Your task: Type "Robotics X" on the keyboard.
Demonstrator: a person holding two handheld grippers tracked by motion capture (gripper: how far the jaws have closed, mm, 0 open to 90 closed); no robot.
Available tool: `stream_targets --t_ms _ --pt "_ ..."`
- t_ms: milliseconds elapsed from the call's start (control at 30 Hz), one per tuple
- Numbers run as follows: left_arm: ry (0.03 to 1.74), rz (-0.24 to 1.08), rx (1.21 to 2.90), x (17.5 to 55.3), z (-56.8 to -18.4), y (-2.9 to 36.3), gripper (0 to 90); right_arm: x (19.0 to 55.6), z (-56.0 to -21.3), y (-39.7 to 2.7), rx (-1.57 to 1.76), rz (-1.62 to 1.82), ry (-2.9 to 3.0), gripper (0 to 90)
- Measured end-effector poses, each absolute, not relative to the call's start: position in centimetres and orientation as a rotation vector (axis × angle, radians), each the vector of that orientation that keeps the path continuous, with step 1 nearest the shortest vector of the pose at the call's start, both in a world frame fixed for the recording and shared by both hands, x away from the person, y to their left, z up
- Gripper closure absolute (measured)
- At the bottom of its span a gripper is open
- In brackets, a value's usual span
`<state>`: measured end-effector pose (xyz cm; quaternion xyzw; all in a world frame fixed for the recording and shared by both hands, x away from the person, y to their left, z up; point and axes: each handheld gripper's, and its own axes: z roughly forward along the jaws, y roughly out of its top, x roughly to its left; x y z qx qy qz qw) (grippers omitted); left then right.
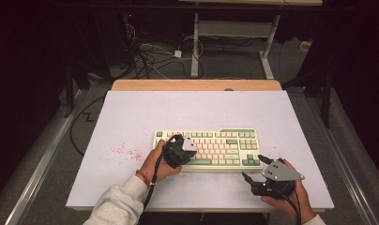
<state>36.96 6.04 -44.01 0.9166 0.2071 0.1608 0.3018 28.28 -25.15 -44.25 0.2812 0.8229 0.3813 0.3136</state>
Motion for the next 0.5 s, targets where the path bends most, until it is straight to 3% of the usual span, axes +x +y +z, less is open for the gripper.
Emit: stream_targets --t_ms 233,367,400,500 --pt "0.537 0.474 2.379 36.6 -43.3 6.7 78.3 28.3 -44.2 -25.2 0.741 1.007 2.169 23.4" --pt "0.537 0.516 2.359 36.4 -43.1 7.2 70.5 28.3 -44.2 -25.2 0.741 1.009 2.169 23.4" --pt "0.537 0.525 2.352 36.4 -43.0 7.3 64.1 28.3 -44.2 -25.2 0.741 1.009 2.168 23.4" --pt "0.543 0.556 2.334 36.2 -42.9 7.8 59.9 28.3 -44.2 -25.2 0.741 1.009 2.169 23.5"
